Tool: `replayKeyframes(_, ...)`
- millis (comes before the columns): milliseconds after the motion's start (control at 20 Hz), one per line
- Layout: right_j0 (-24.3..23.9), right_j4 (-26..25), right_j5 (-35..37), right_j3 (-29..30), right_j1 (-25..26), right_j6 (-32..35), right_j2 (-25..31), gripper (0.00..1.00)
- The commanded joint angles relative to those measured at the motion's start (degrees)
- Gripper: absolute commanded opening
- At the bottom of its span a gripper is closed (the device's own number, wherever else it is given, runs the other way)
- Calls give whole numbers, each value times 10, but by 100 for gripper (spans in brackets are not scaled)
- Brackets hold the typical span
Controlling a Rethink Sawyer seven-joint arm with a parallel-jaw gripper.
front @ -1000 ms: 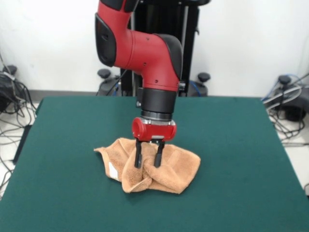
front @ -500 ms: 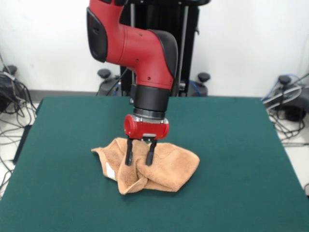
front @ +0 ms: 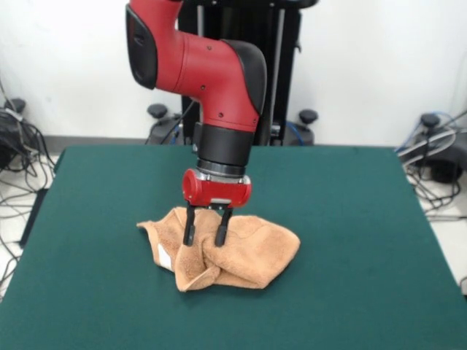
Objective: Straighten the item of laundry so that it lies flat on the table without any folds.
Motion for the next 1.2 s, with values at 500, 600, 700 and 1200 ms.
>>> replayKeyframes(500,-50,-47,99,54,-1,74,118,100)
replayKeyframes(600,-55,-42,121,56,-3,69,123,100)
replayKeyframes(700,-56,-33,136,55,1,66,120,100)
replayKeyframes(1200,-68,-32,197,56,5,44,128,100)
